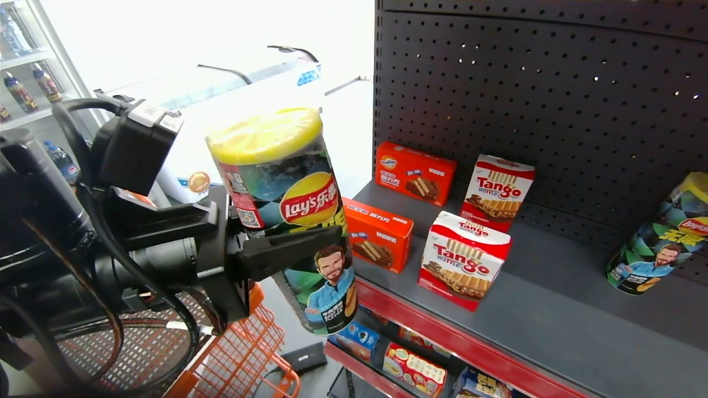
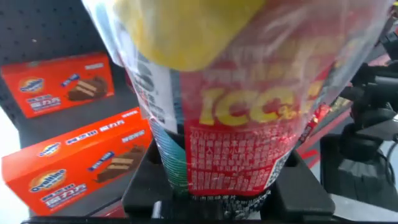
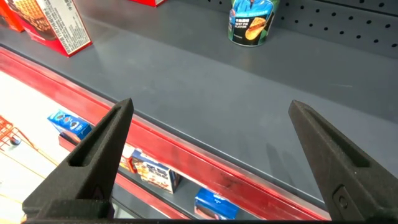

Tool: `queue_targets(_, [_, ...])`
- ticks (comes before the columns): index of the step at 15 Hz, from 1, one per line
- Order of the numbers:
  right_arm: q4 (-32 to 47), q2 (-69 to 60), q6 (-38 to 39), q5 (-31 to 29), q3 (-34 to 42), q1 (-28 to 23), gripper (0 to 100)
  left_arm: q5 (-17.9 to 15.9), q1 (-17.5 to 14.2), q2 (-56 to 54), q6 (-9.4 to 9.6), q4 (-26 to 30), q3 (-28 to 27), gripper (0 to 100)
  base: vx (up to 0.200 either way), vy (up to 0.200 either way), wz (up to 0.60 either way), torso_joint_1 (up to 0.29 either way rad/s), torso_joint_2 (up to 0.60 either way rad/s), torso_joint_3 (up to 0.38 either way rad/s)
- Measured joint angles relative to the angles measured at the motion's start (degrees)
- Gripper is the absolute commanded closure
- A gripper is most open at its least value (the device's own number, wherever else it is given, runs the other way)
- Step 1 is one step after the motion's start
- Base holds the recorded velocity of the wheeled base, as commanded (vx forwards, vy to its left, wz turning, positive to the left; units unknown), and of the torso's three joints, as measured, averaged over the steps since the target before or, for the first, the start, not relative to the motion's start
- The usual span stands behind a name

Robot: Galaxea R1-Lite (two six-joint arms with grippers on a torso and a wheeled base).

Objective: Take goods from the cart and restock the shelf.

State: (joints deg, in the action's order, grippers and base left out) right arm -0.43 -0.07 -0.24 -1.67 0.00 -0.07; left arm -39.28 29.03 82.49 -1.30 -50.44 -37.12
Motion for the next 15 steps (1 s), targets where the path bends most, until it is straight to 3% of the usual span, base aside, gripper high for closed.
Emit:
queue_targets(5, [0.0,0.0,-0.2,0.4,0.0,0.1,0,-0.8,-0.2,2.4,0.02,-0.4,-0.5,100,0.0,0.0,0.0,0.0,0.0,0.0])
queue_targets(10, [0.1,0.0,0.2,0.3,0.0,0.1,0,-3.0,0.5,4.1,0.16,-0.8,-2.4,100,0.0,0.0,-0.6,0.006,0.0,0.0])
queue_targets(15, [0.0,0.0,0.2,0.2,0.0,0.1,0,-4.3,3.3,4.6,0.11,-0.7,-4.3,100,0.0,0.0,-0.6,0.002,0.0,0.005])
